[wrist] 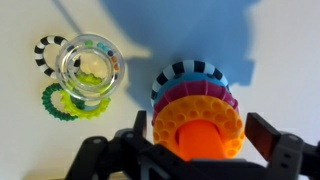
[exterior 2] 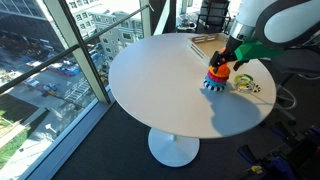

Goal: Remove the orange ring from the stand

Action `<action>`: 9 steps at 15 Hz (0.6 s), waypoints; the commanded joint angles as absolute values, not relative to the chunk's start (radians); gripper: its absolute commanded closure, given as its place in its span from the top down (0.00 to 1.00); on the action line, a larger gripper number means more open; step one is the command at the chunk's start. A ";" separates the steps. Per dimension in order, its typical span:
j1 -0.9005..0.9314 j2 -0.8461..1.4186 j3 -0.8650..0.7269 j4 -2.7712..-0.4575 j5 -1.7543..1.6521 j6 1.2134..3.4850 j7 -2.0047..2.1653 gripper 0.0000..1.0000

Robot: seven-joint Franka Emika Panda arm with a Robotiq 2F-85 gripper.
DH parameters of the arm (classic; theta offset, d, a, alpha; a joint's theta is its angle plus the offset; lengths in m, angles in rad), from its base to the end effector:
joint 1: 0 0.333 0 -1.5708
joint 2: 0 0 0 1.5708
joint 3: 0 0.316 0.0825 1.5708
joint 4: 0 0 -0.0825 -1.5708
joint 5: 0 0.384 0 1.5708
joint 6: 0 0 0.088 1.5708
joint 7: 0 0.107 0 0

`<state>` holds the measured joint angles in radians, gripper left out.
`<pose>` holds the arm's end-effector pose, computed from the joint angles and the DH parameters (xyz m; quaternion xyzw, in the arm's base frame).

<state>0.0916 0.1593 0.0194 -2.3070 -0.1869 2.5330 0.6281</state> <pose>0.5273 0.0609 0.2828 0.9812 -0.1824 0.0507 0.0386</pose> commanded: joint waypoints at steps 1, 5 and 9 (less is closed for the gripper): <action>0.113 0.189 0.001 -2.288 -0.221 2.571 0.658 1.00; 0.127 0.211 -0.013 -2.285 -0.228 2.605 0.655 1.00; 0.139 0.224 -0.033 -2.283 -0.233 2.620 0.663 1.00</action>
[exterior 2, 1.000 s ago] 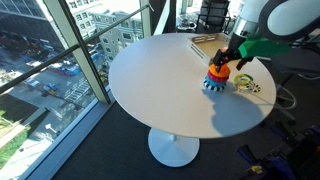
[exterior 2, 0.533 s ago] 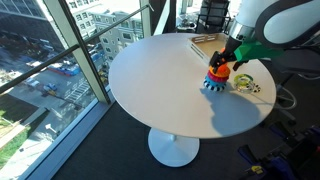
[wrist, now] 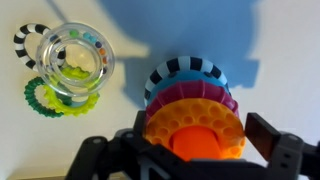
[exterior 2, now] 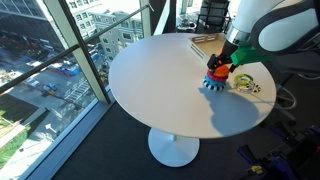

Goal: Remove the orange ring from the stand

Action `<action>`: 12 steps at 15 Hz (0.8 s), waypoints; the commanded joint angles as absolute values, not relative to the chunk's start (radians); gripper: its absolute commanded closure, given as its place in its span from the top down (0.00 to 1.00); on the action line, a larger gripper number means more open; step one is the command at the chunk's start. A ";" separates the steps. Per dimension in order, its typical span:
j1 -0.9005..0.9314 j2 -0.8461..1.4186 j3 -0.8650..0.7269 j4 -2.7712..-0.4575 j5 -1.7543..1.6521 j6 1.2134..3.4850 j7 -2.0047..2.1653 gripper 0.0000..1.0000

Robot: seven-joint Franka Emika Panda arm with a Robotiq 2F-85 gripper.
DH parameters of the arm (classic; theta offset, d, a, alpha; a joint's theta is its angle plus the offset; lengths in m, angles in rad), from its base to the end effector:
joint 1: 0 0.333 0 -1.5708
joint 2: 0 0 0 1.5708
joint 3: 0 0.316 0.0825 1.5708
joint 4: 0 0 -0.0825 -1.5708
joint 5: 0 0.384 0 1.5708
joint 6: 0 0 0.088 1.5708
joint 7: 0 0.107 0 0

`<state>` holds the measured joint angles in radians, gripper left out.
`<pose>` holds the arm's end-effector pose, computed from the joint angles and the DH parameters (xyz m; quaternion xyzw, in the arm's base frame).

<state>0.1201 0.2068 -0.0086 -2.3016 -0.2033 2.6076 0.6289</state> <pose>0.5334 0.0640 0.2666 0.9822 -0.1722 0.0665 0.0351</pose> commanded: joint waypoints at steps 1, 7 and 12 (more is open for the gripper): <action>0.140 0.228 -0.036 -2.282 -0.231 2.620 0.663 1.00; 0.150 0.219 -0.045 -2.283 -0.221 2.617 0.658 0.64; 0.155 0.164 -0.034 -2.304 -0.210 2.595 0.651 0.45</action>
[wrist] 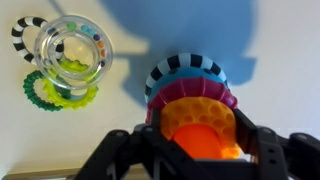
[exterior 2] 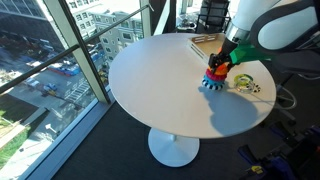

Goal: Remove the orange ring from the stand

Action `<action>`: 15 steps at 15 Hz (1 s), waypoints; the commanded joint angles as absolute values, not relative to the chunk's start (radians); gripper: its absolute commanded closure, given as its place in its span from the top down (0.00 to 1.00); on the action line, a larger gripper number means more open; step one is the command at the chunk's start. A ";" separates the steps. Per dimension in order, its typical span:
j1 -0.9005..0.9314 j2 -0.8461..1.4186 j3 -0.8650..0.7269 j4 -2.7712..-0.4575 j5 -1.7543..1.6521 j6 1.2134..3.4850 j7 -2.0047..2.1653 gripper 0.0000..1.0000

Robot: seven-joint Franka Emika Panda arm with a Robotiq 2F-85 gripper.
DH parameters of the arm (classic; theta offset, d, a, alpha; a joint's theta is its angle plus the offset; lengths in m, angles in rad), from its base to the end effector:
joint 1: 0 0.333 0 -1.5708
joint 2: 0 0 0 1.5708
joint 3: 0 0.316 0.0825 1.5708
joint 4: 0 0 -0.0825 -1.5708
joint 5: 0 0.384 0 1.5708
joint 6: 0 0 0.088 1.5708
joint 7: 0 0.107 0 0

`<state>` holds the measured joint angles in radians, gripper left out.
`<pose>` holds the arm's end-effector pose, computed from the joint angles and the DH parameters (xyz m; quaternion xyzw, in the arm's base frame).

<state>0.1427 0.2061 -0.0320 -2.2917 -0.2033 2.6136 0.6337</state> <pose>0.5375 0.0642 0.2715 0.9812 -0.1745 0.0750 0.0344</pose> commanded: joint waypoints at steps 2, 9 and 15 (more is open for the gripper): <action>0.158 0.145 -0.032 -2.308 -0.213 2.584 0.656 0.41; 0.144 0.057 -0.014 -2.316 -0.202 2.529 0.651 0.31; 0.126 -0.013 0.009 -2.312 -0.193 2.473 0.643 0.31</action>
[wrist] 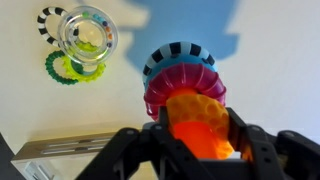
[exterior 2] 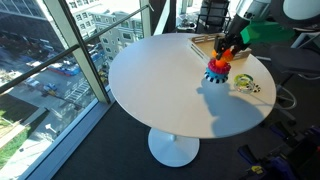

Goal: Remove the orange ring from the stand

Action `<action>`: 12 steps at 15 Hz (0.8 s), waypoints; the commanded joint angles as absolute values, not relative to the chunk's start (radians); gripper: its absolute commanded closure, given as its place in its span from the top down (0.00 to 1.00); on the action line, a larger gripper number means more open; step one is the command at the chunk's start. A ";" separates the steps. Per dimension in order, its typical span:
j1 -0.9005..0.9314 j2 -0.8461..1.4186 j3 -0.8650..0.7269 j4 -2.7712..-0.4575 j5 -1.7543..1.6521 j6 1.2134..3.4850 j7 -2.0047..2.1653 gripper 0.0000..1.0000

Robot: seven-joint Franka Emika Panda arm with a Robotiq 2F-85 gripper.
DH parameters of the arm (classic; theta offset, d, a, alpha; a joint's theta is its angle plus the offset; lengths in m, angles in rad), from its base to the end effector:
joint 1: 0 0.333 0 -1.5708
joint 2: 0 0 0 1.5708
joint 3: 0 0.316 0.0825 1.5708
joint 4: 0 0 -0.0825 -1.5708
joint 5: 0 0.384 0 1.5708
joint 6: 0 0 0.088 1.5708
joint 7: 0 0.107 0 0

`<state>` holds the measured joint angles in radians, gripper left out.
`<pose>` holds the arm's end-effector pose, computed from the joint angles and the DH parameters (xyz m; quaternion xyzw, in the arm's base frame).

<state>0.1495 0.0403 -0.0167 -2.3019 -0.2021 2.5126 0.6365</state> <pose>0.5278 0.0722 0.3462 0.9790 -0.1732 0.1034 0.0298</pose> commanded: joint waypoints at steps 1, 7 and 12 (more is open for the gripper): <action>0.123 -0.016 0.013 -2.309 -0.192 2.466 0.642 0.31; 0.105 -0.006 0.028 -2.297 -0.180 2.443 0.628 0.31; 0.096 -0.003 0.029 -2.294 -0.174 2.440 0.623 0.31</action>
<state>0.1167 0.0088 0.0120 -2.3021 -0.1954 2.4659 0.6364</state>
